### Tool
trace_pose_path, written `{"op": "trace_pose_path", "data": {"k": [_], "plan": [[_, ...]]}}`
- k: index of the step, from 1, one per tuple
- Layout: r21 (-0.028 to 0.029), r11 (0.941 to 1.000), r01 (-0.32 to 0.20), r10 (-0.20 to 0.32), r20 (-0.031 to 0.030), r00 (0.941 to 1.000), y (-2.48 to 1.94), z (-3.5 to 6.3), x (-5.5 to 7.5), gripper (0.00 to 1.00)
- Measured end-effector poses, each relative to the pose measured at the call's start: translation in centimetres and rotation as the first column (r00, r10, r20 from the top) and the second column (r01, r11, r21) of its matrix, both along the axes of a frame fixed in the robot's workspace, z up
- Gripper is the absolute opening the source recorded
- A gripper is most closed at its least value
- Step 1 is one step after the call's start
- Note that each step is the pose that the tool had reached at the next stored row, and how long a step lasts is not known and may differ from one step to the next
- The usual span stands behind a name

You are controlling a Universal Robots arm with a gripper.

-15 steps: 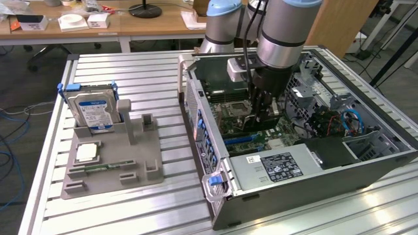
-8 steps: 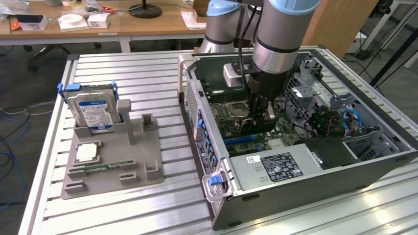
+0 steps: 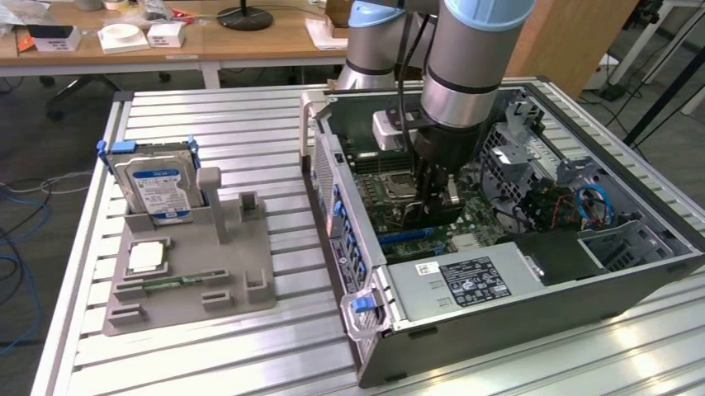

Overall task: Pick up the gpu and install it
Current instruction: 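Insert the gpu into the slot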

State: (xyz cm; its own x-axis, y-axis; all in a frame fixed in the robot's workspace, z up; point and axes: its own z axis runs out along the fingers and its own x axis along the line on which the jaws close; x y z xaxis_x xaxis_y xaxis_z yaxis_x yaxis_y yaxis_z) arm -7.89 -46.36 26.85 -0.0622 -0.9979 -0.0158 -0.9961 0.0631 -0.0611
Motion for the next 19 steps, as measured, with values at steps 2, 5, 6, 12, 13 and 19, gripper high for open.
{"op": "trace_pose_path", "data": {"k": [2,5,6,12,13,19], "plan": [[0.0,1.0,0.0,0.0,-0.0012,1.0,0.0,0.0,-0.01,0.26],[0.001,1.0,0.0,0.0,-0.0175,0.9998,-0.02,0.02,-0.01,0.26],[0.0008,1.0,0.0,0.0,-0.023,0.9997,-0.03,0.03,-0.01,0.26],[0.0008,1.0,0.0,0.0,-0.0289,0.9996,-0.04,0.02,0.46,0.26],[0.0007,1.0,0.0,0.0,-0.0289,0.9996,-0.04,0.02,0.46,0.26],[0.0006,1.0,0.0,0.0,-0.0289,0.9996,-0.03,-0.18,0.47,0.26]]}}
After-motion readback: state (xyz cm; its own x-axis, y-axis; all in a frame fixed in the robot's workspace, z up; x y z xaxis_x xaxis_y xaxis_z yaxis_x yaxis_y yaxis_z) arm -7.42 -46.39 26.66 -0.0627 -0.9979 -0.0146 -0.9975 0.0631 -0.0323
